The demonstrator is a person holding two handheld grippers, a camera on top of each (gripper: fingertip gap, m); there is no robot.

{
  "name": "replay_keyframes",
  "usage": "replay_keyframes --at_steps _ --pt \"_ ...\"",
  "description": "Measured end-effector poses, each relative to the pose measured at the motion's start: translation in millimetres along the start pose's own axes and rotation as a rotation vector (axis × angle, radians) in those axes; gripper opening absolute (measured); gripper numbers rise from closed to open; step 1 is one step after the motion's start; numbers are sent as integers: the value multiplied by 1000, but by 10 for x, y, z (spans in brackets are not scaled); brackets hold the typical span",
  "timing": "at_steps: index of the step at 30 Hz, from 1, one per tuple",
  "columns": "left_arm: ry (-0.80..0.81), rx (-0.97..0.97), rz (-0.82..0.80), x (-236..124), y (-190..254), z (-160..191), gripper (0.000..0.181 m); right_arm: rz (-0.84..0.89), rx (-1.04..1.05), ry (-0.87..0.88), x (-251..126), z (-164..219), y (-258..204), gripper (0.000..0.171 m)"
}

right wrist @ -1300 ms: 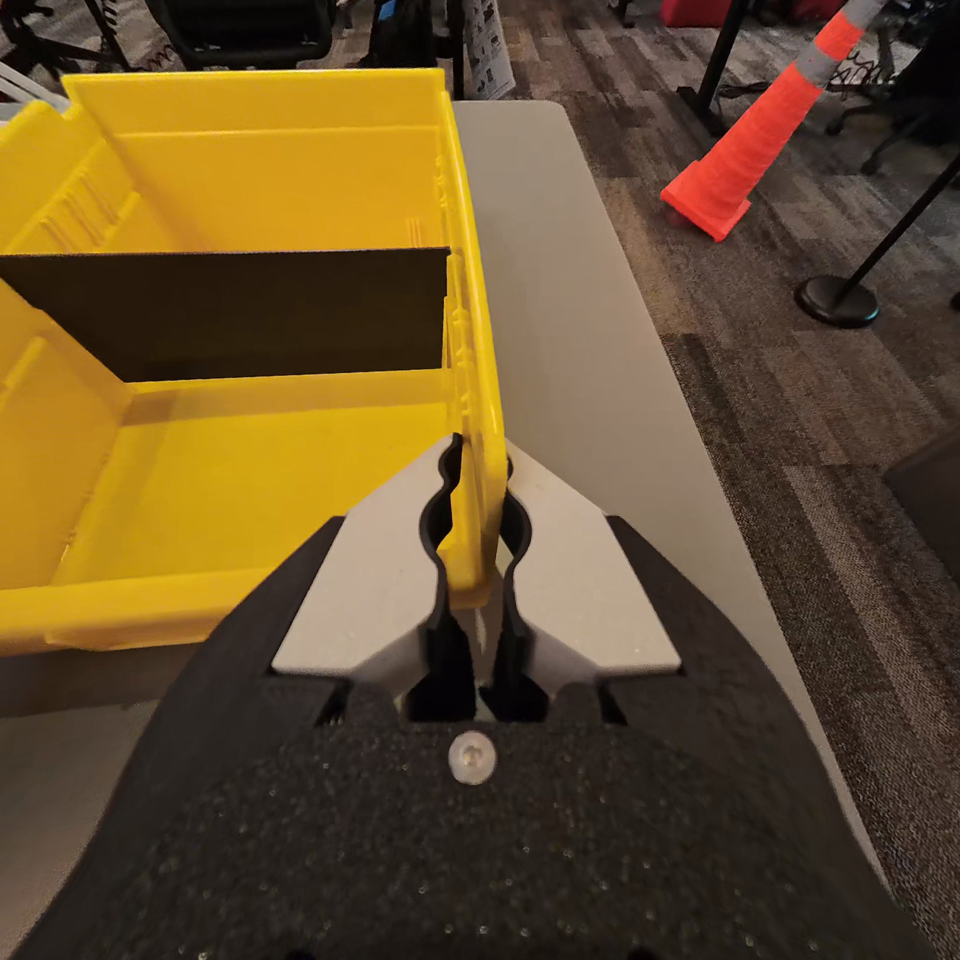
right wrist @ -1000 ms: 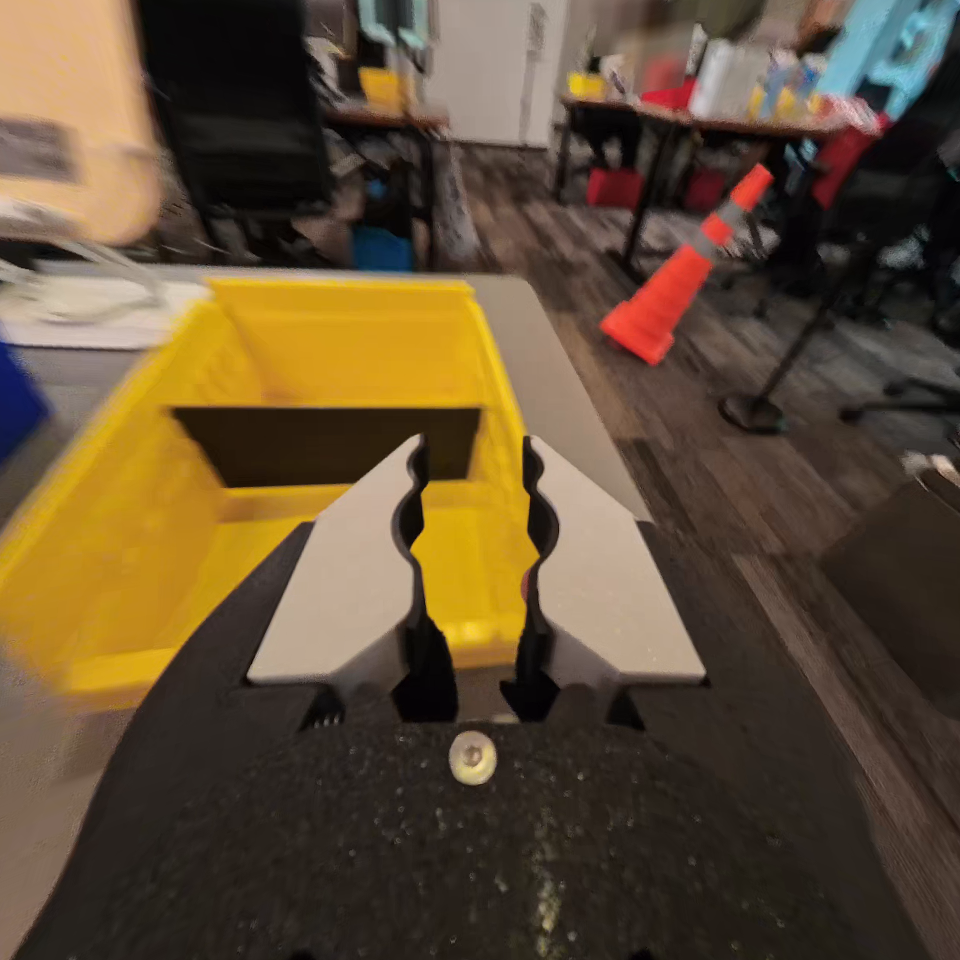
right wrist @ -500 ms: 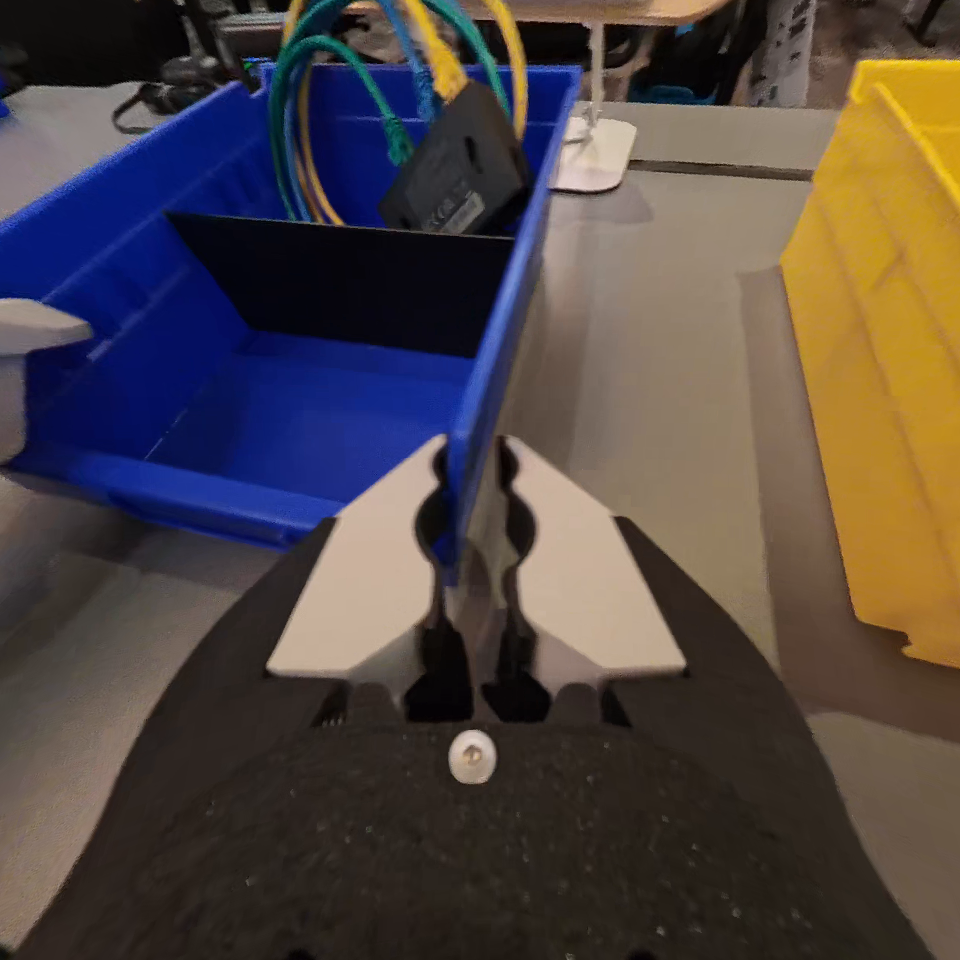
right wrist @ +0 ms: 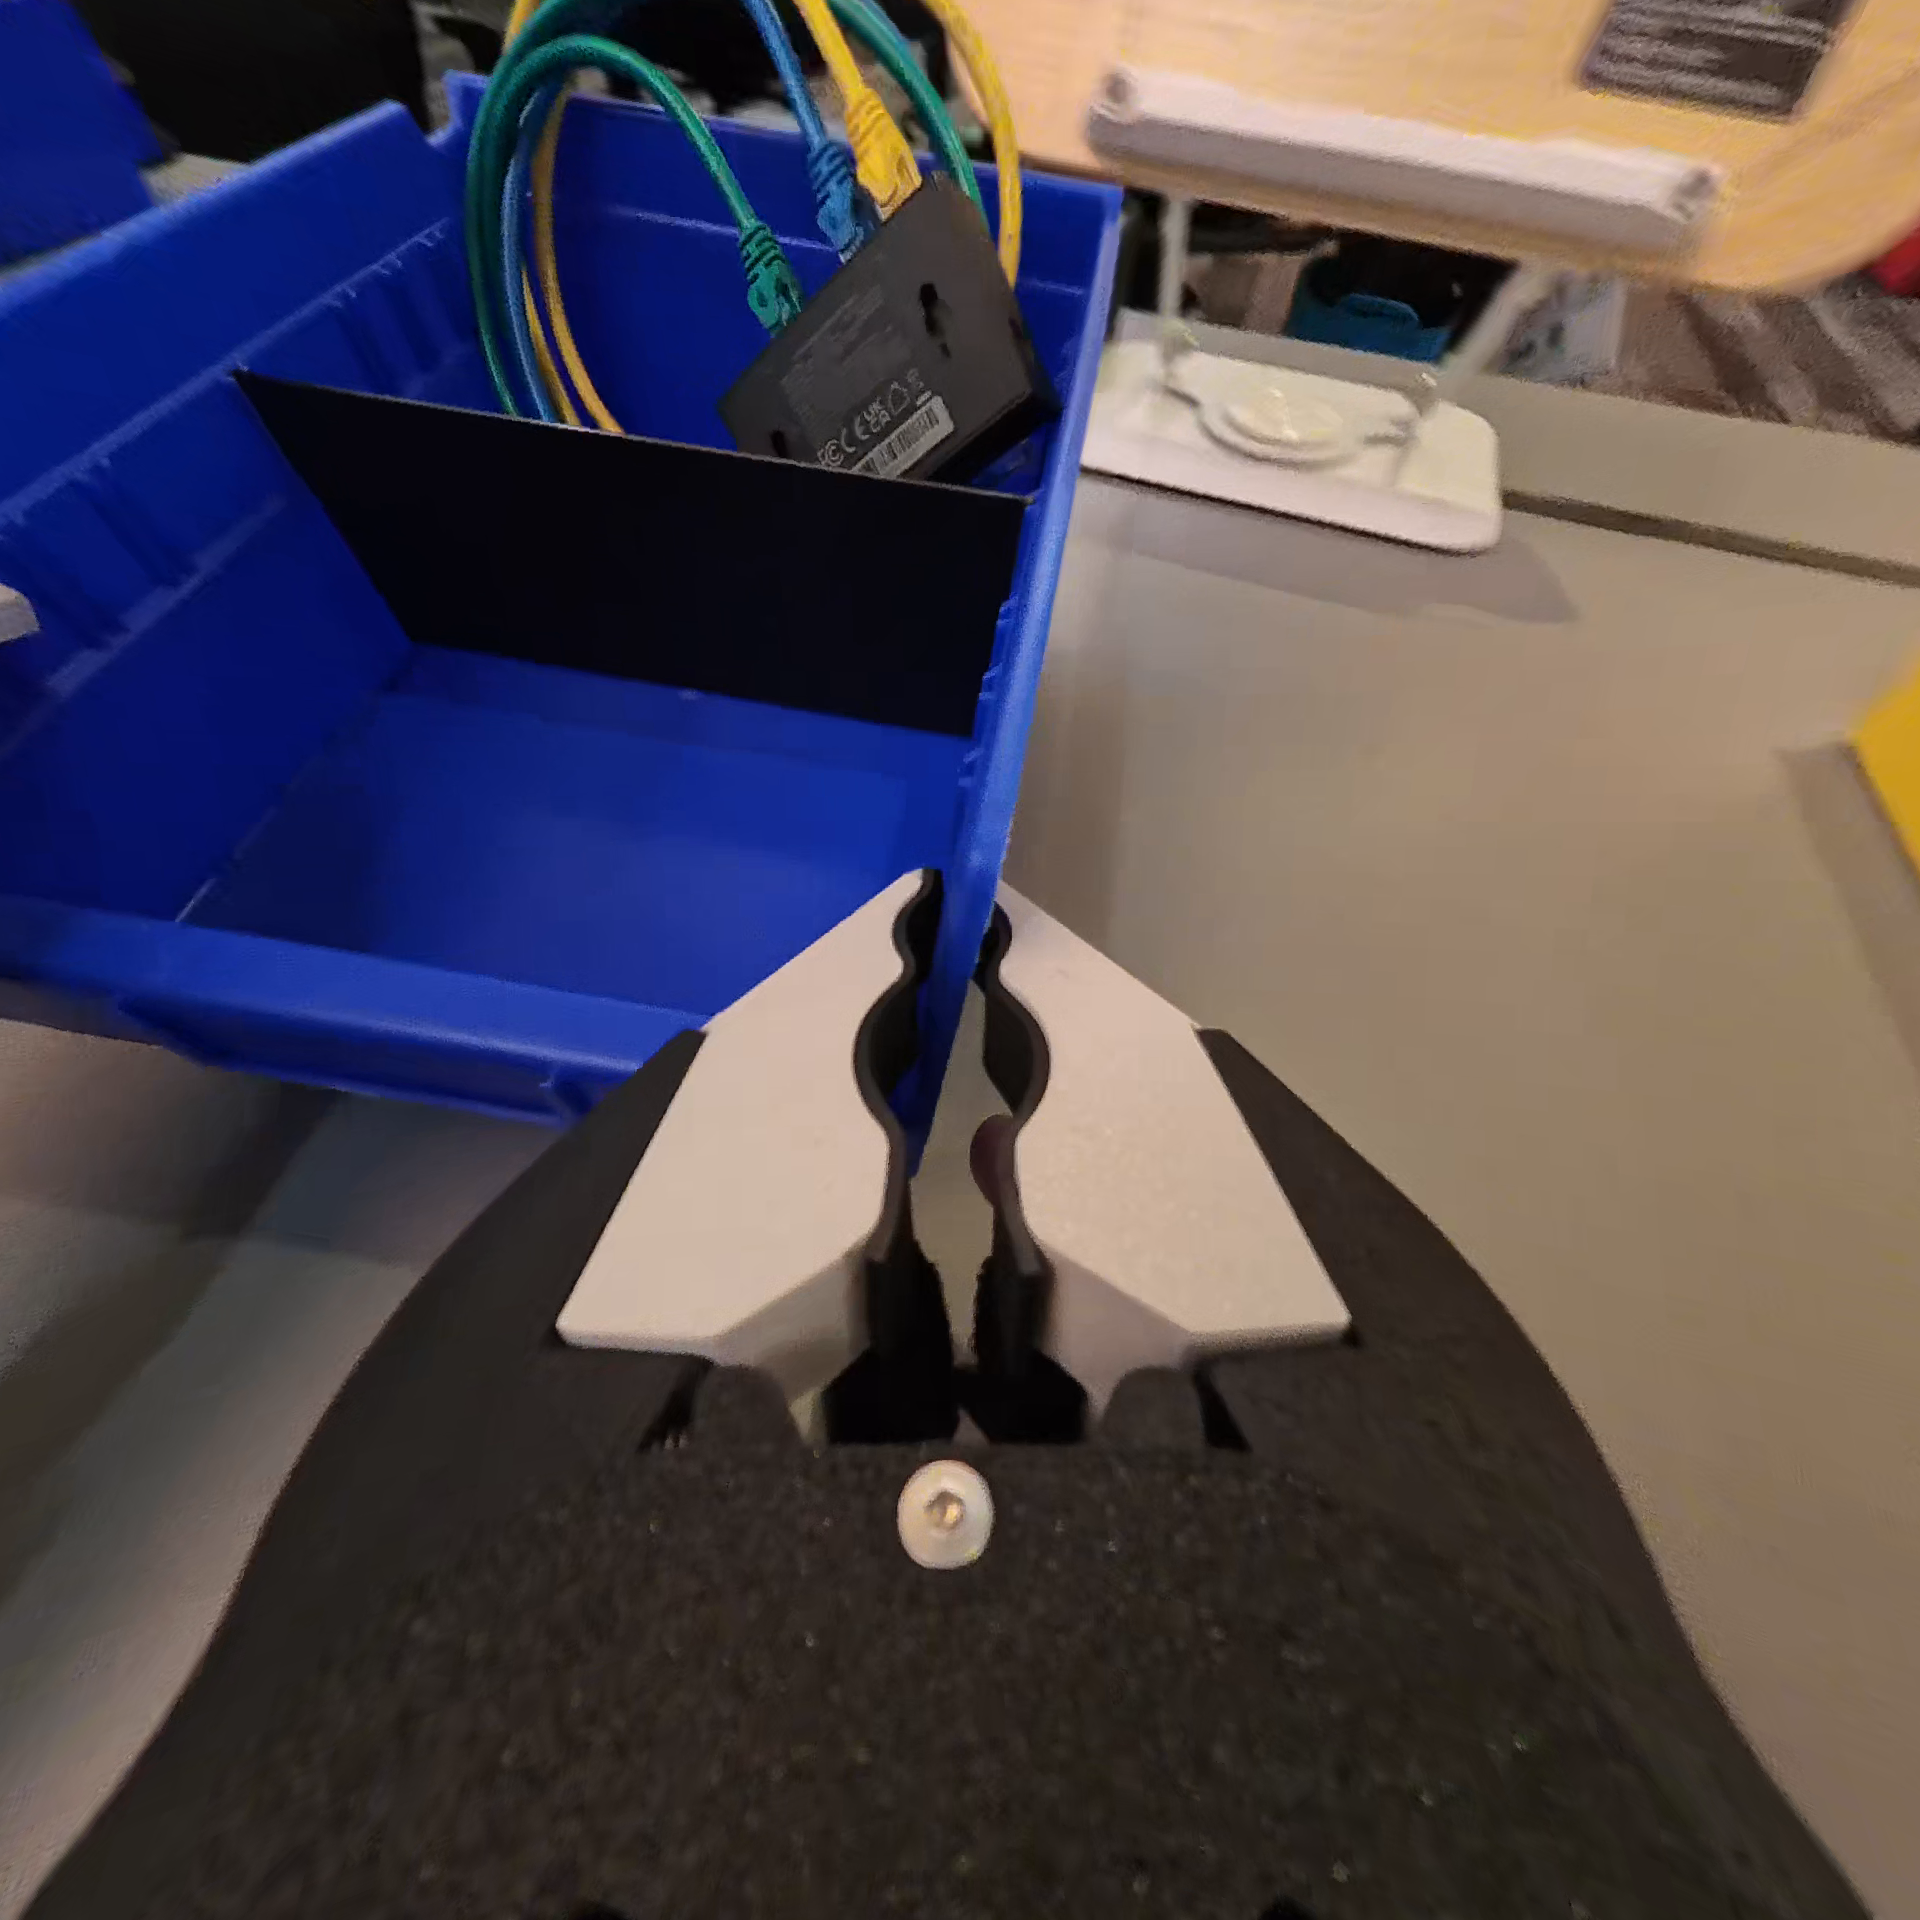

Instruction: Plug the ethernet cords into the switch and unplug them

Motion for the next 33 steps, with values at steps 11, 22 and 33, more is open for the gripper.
replay_keyframes --at_steps 11,22,33 --pt "-37 27 -14 632 -1452 -241 5 -136 29 -66 958 -252 -1182 9" --pt "-72 -123 -96 345 -1648 -86 40 -696 21 -187 496 -229 -760 46" --pt "32 -96 -23 -573 -812 177 24 -825 190 -33 -755 144 1148 47"
Point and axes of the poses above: each gripper's, where its closed fingertips meet, x out along the fingers, z out of its underside, y = z × x across the jaws, the point moved 9 cm from there along -x, back along the fingers, and after that the axes turned 4 degrees about -z, right-handed, at the moved point
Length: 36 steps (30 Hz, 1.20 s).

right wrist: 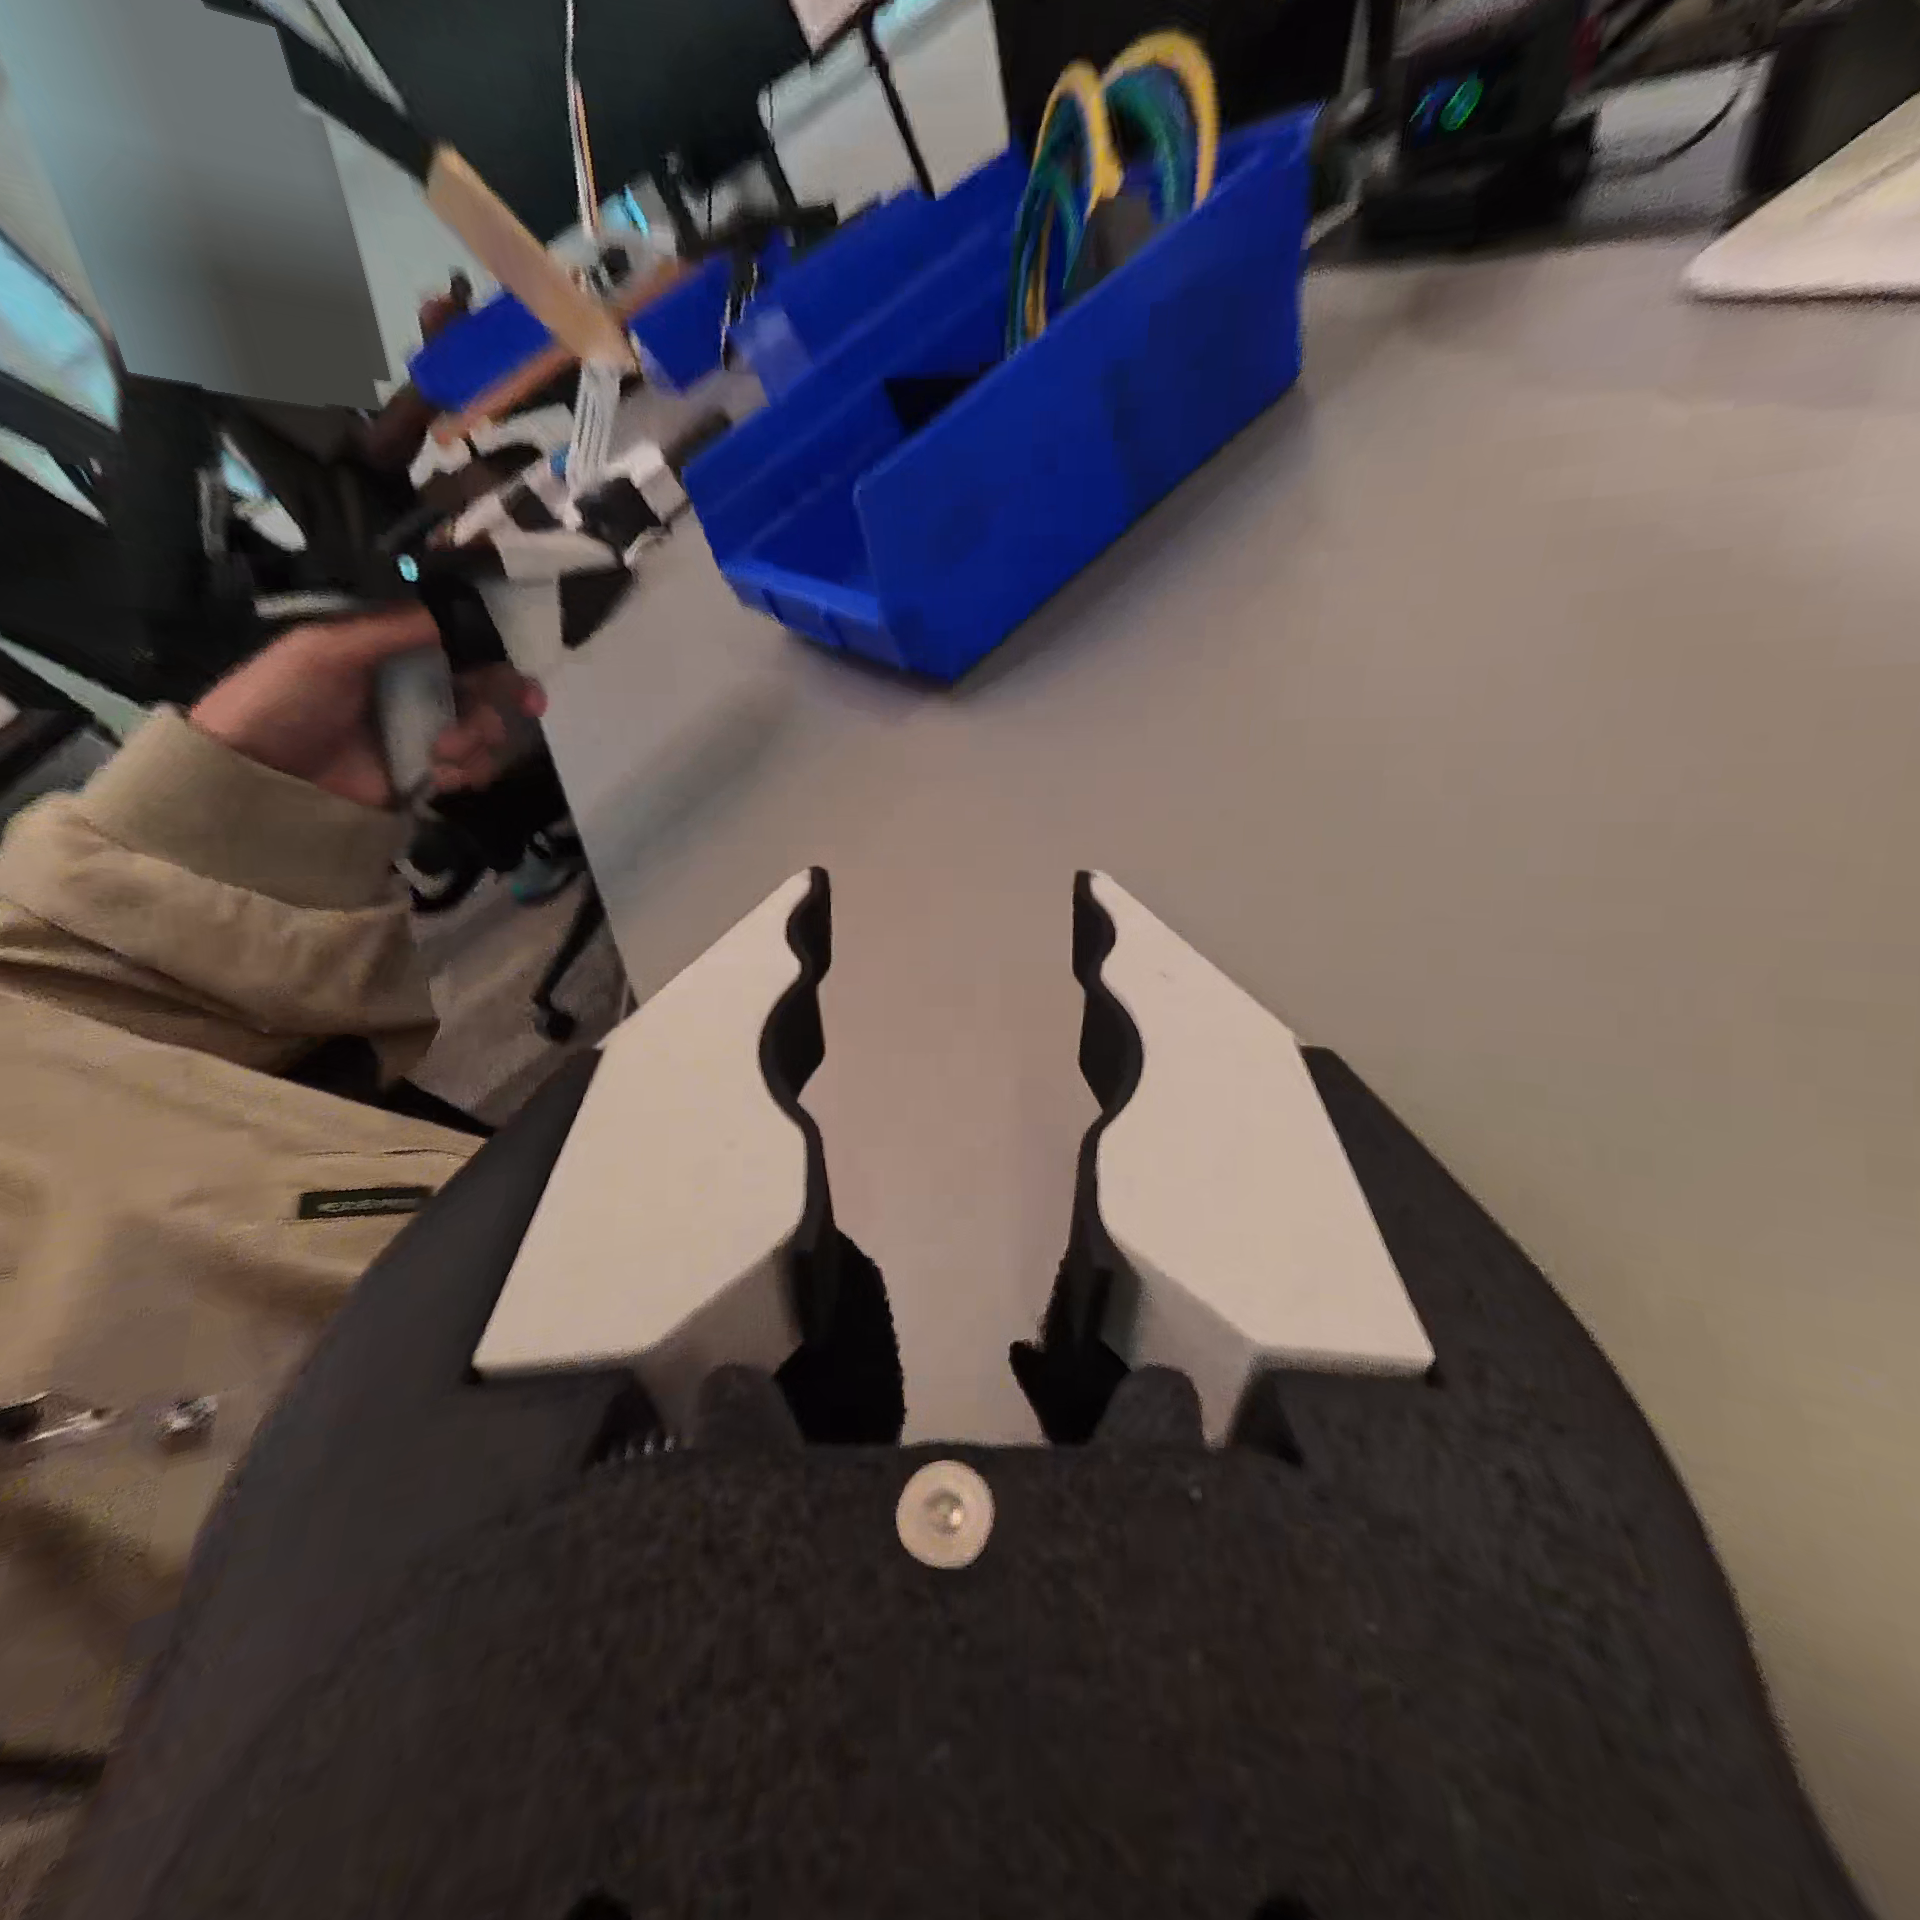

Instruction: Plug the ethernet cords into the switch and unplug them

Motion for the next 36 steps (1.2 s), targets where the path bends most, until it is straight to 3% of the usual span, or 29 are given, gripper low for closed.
replay_keyframes --at_steps 4,8,13,16,36 --pt "-20 -7 168 10 562 100 16 207 -65 103 -766 -121 263 45" --pt "-21 -85 211 166 693 257 25 298 -34 154 -1398 34 550 32" --pt "-44 -146 173 290 582 470 27 747 -89 194 -1897 205 923 29" --pt "-68 -87 151 340 558 486 28 827 -68 198 -1958 239 1012 37" --pt "-116 -77 162 414 517 528 27 795 -22 152 -1764 286 1103 36"
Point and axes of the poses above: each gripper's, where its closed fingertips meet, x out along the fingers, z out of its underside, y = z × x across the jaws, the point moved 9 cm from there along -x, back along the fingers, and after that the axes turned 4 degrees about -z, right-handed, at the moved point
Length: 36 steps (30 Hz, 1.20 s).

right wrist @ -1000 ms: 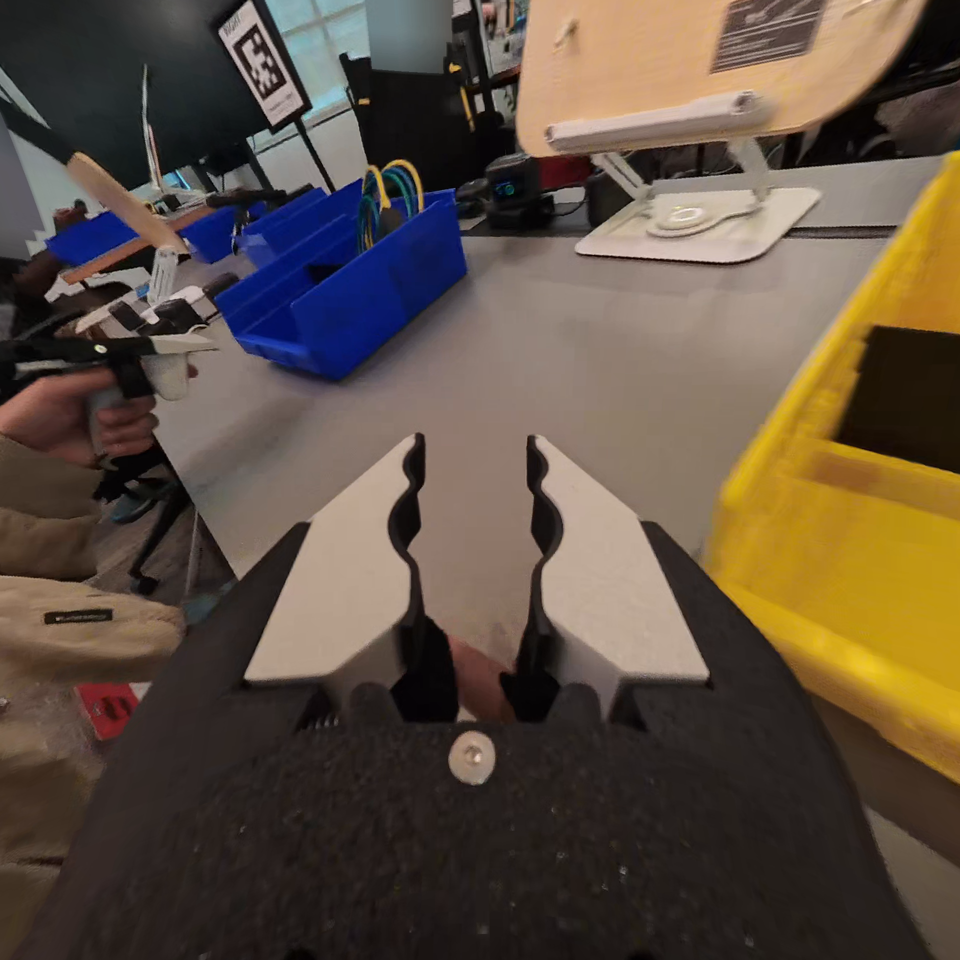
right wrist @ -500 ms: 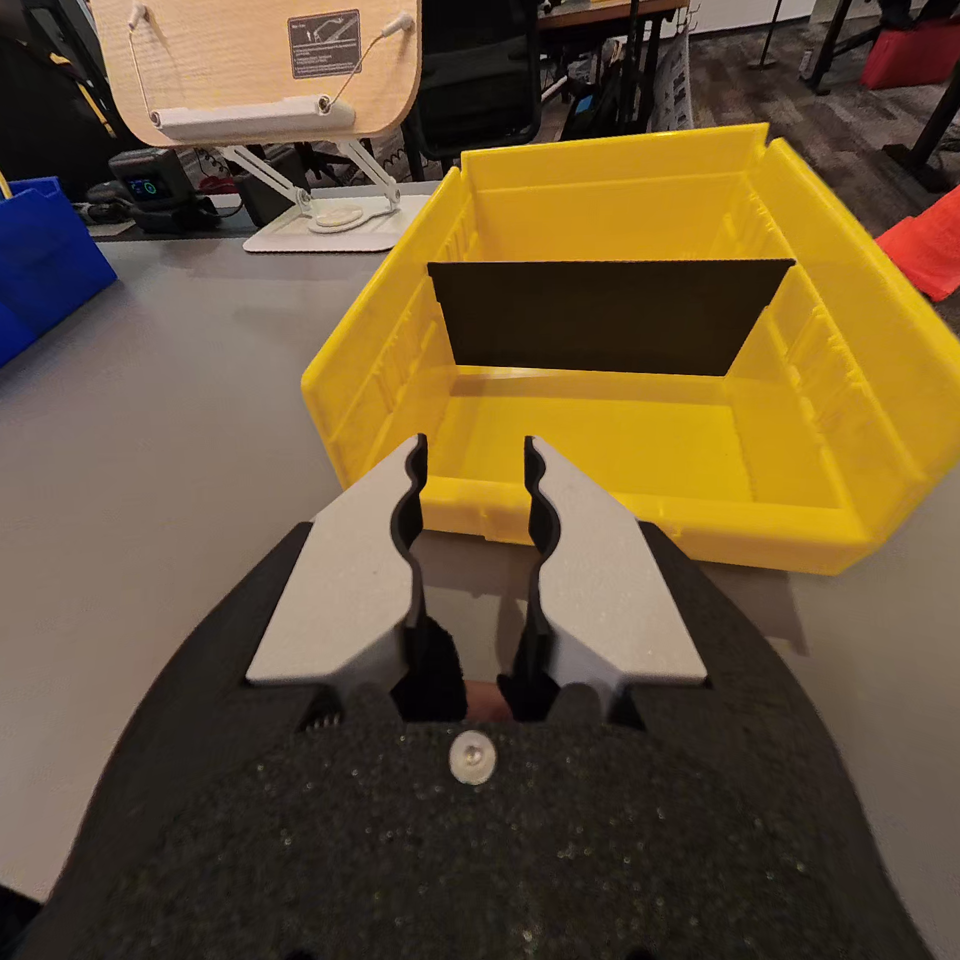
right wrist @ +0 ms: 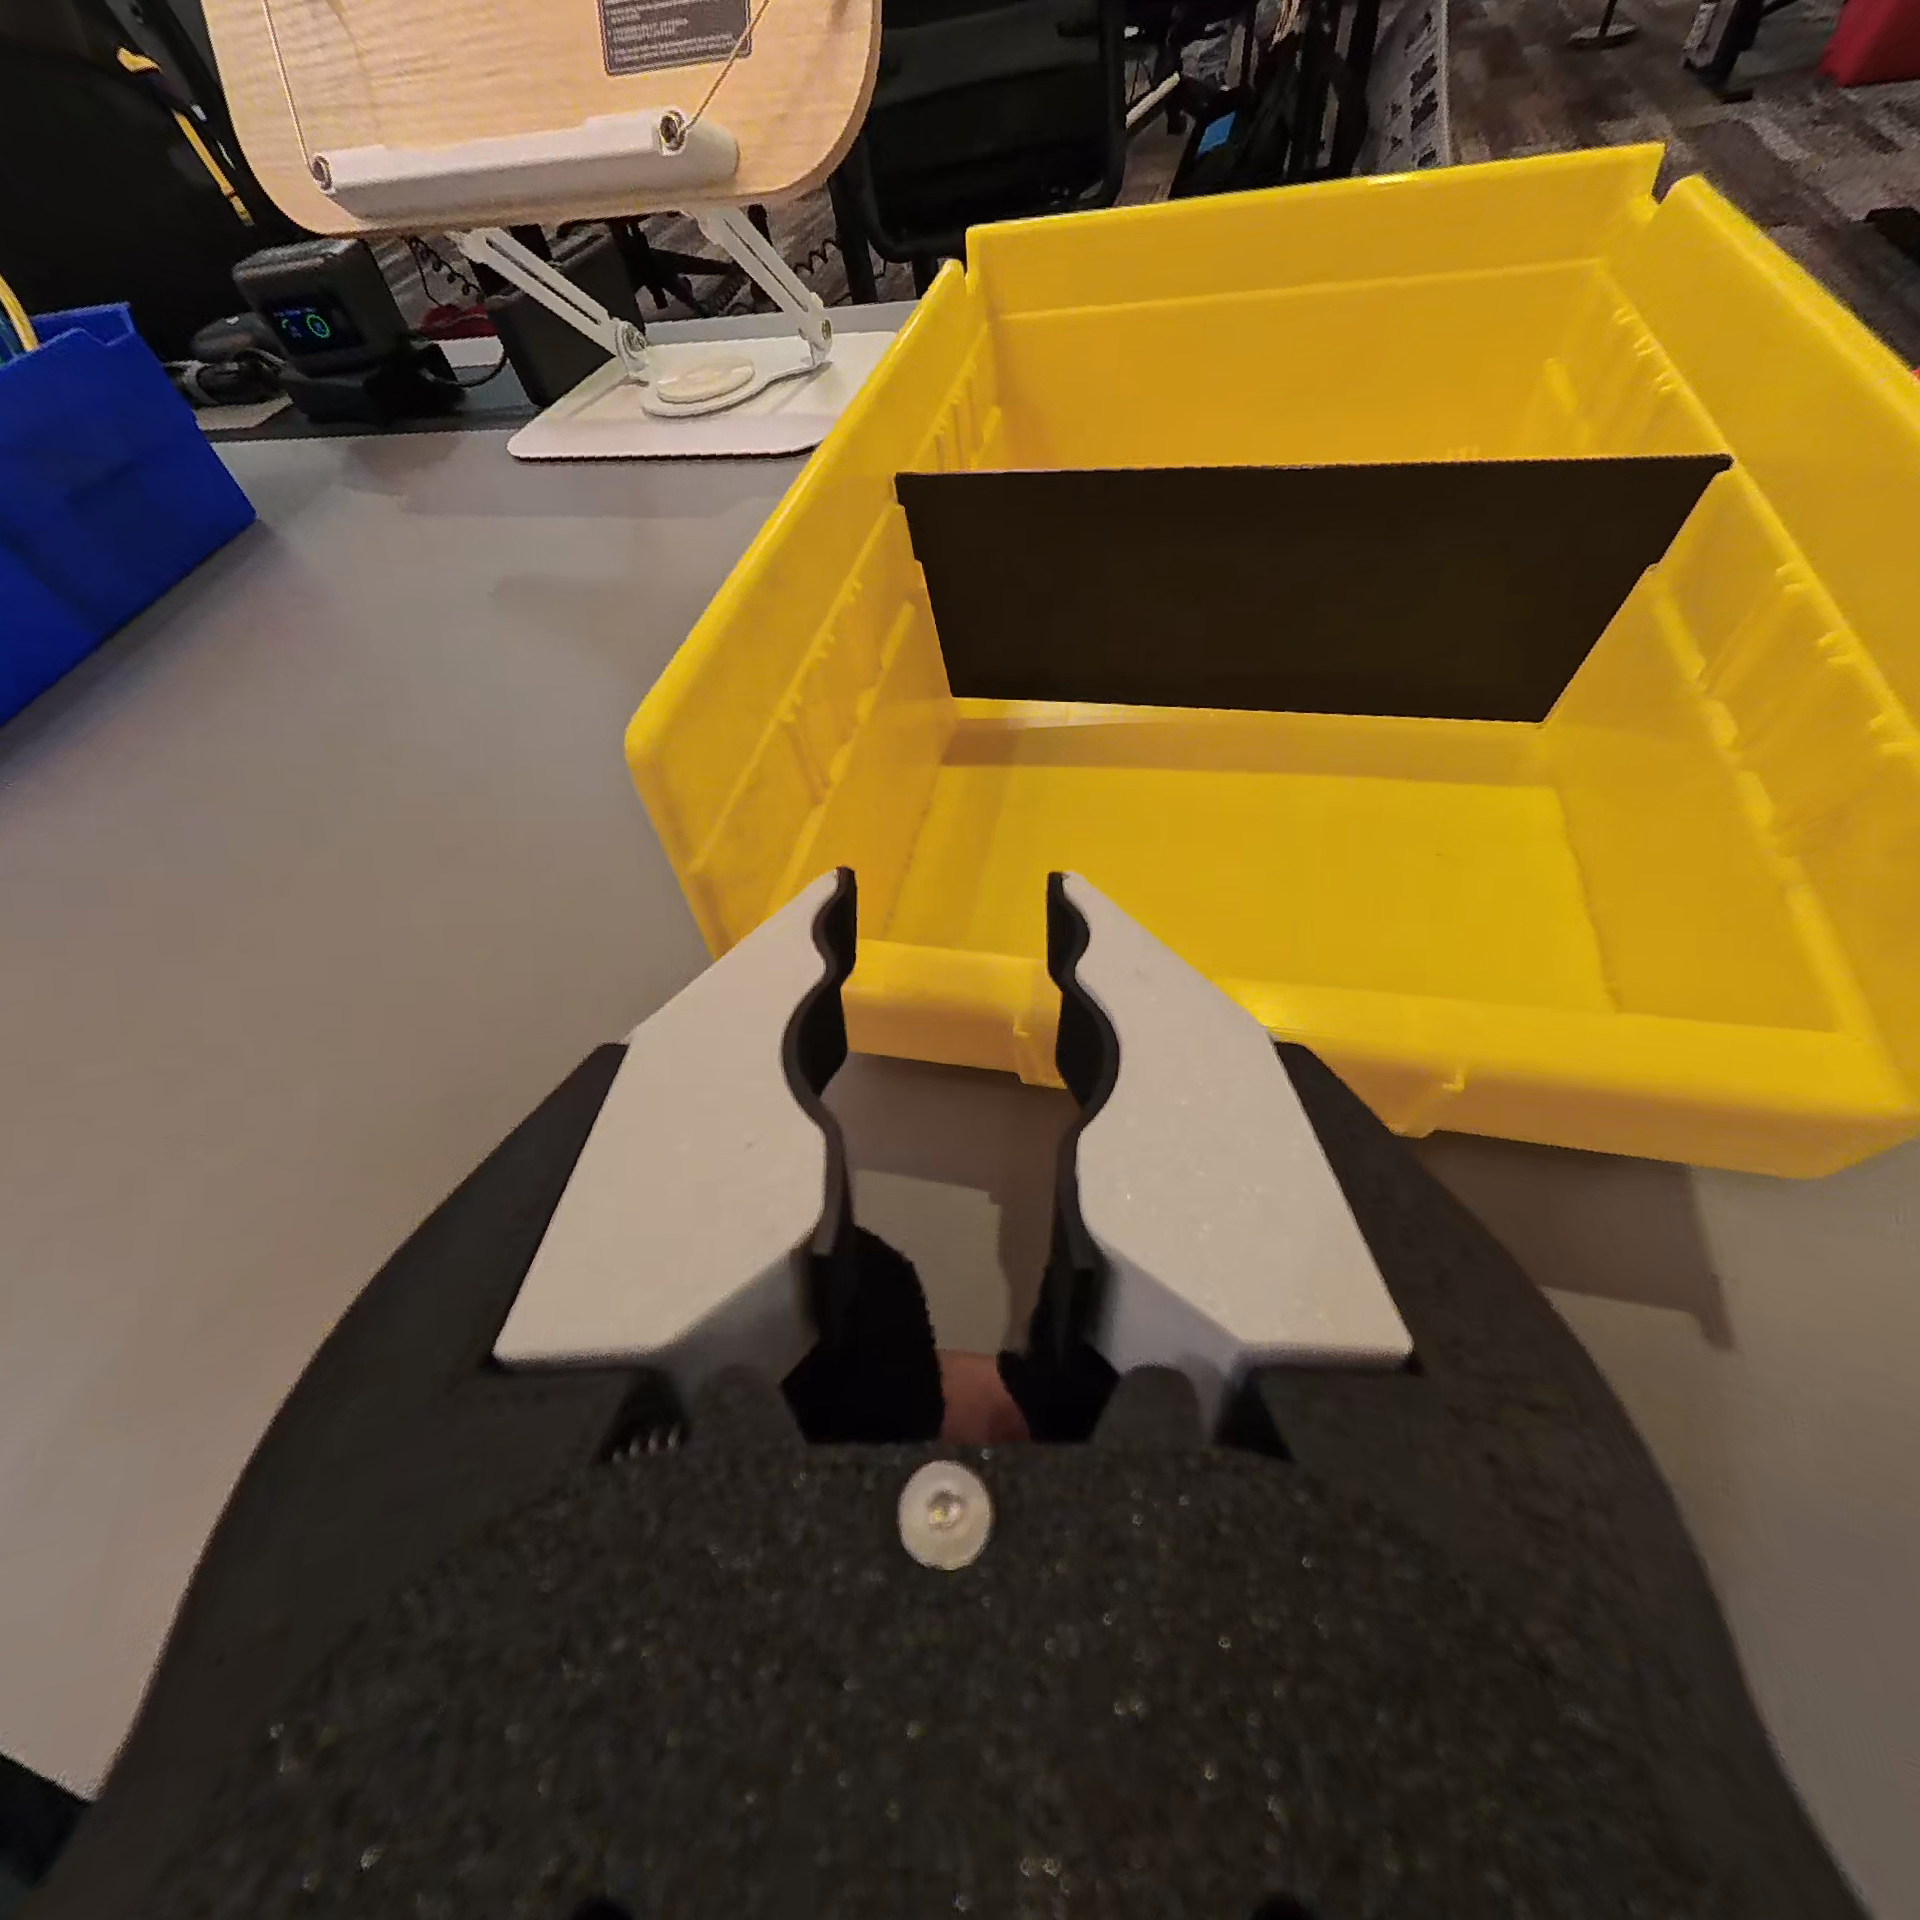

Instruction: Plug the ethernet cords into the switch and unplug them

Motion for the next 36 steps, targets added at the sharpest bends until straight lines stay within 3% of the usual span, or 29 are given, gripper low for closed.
replay_keyframes --at_steps 18,25,33,36 --pt "-68 81 47 76 184 67 26 1 38 -44 22 61 52 36" --pt "-114 82 201 70 371 36 31 8 36 -40 -1 53 66 36" --pt "-150 95 416 -17 569 -391 35 -1 33 -48 -17 59 66 36" --pt "-152 98 338 75 518 -677 35 -3 38 -44 -29 54 74 36"
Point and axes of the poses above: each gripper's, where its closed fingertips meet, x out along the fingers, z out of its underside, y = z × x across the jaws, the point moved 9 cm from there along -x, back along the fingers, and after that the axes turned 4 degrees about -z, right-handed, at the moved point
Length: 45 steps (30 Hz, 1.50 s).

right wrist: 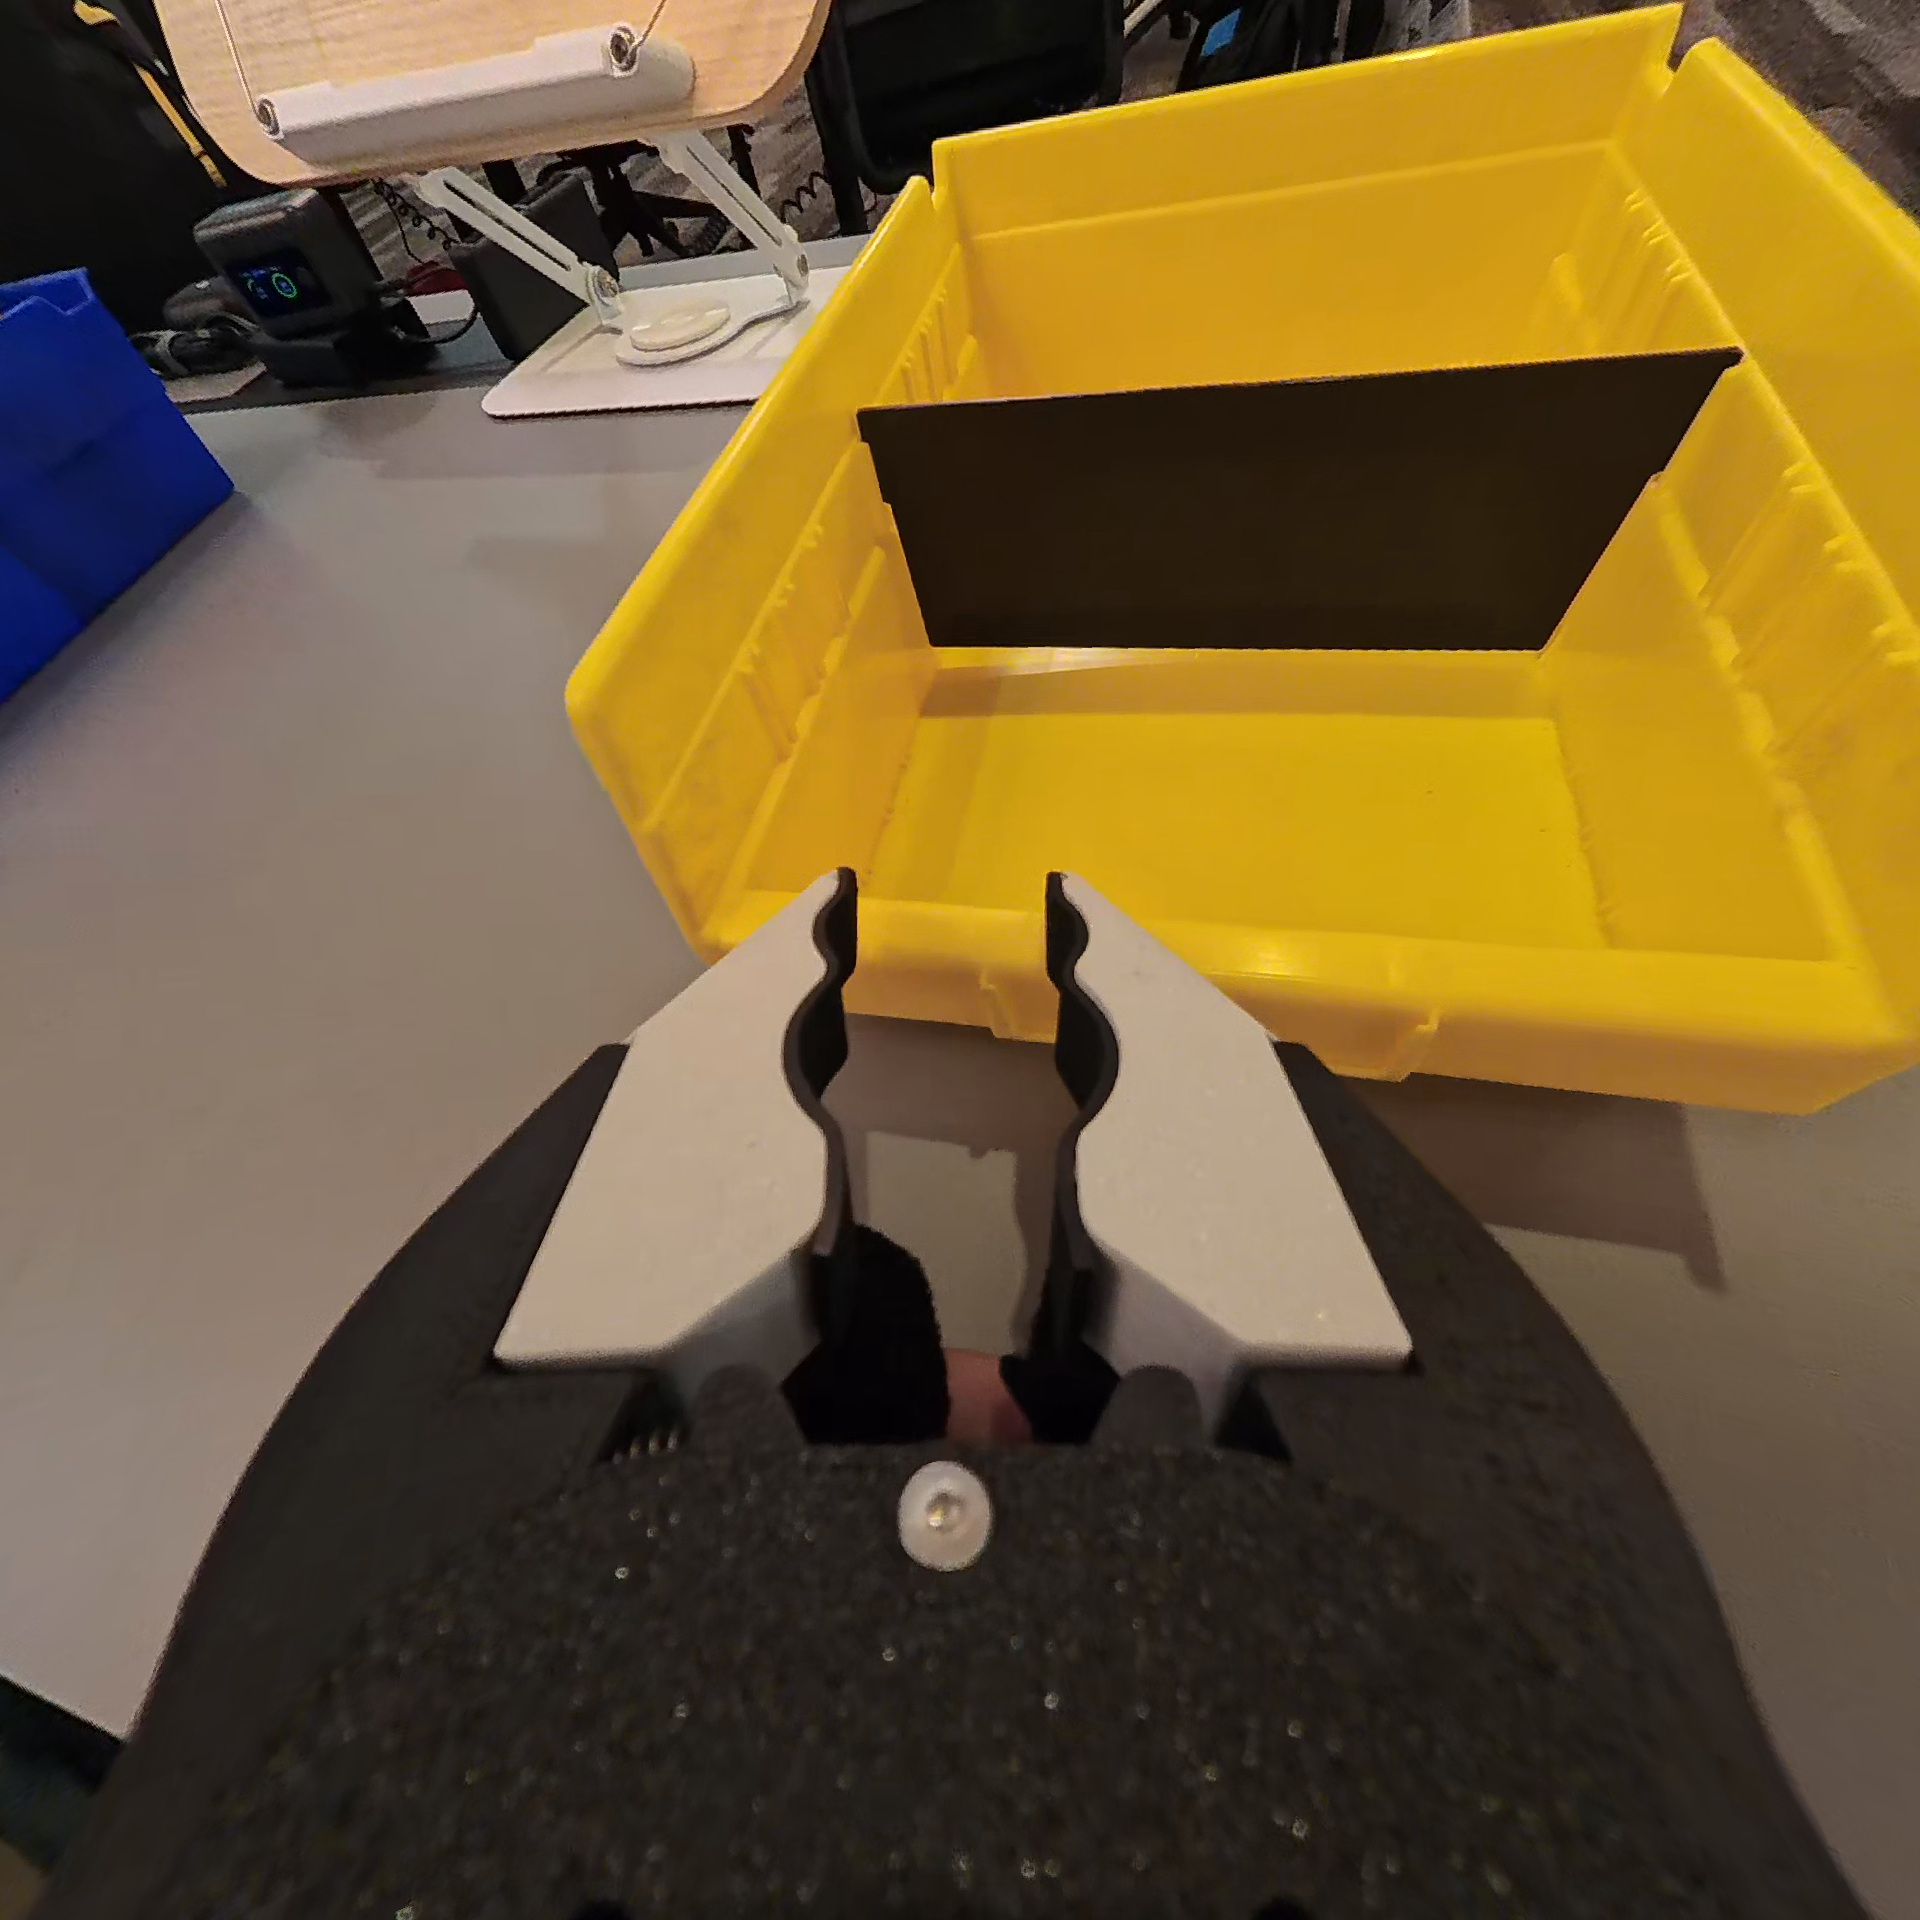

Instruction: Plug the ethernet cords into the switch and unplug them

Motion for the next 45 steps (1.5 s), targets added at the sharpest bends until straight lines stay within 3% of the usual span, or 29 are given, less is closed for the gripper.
replay_keyframes --at_steps 5,9,18,25,31,40,45 --pt "-5 21 -164 95 -226 -544 36 2 16 6 -19 -4 33 36" --pt "0 -11 -221 337 -433 -1002 53 -2 24 -2 -5 3 35 36" --pt "-9 -306 -297 1021 -1321 -1697 75 -2 4 -13 13 17 3 36" --pt "-59 -492 -88 1314 -1508 -1765 74 -6 12 -11 15 16 12 36" --pt "-102 -399 -104 1386 -1460 -1706 69 -10 18 -10 16 15 16 36" --pt "-107 -424 -64 1457 -1491 -1669 63 -9 18 -11 17 13 14 36" --pt "-40 -293 -113 1355 -1341 -1747 63 -2 27 -2 -2 2 33 36"
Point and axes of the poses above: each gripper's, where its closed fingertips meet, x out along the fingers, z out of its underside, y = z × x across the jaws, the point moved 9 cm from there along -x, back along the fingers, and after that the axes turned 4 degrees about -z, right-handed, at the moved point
